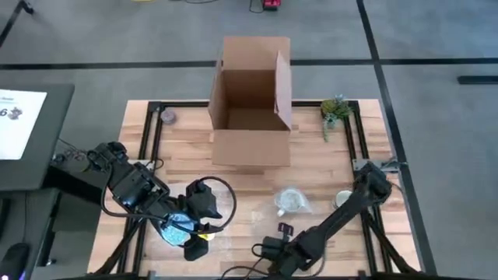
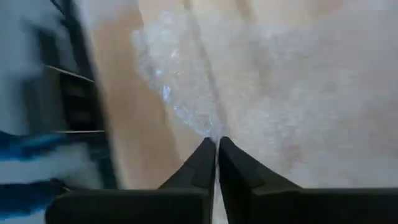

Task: Wrap mug
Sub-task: Wrap the blue patterned mug with the right transparent bubble wrap

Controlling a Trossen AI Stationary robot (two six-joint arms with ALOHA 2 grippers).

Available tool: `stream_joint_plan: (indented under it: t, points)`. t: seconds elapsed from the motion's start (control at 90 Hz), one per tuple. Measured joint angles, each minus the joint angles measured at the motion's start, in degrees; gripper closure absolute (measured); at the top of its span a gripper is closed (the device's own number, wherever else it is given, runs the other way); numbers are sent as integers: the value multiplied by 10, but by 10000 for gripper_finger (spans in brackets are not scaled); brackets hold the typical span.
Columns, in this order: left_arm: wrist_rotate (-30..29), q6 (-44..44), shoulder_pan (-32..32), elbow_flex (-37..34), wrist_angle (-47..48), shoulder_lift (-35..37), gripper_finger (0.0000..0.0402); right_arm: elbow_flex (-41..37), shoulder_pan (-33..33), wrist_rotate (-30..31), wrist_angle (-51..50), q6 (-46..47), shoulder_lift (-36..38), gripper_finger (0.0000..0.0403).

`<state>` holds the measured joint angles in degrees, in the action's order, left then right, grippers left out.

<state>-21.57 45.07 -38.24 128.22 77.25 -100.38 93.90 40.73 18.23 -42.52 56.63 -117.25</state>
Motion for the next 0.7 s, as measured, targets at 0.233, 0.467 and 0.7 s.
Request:
stream_joint_plan:
  t: [0.233,0.467,0.7]
  points:
    - [-9,-23,0,0,0,0,268,-1,0,99,-130,104,93,402]
    - [-17,-41,0,-1,-3,0,268,-1,-30,138,-259,199,122,403]
    - [-18,-40,0,-36,-19,0,268,-1,-58,133,-330,247,111,403]
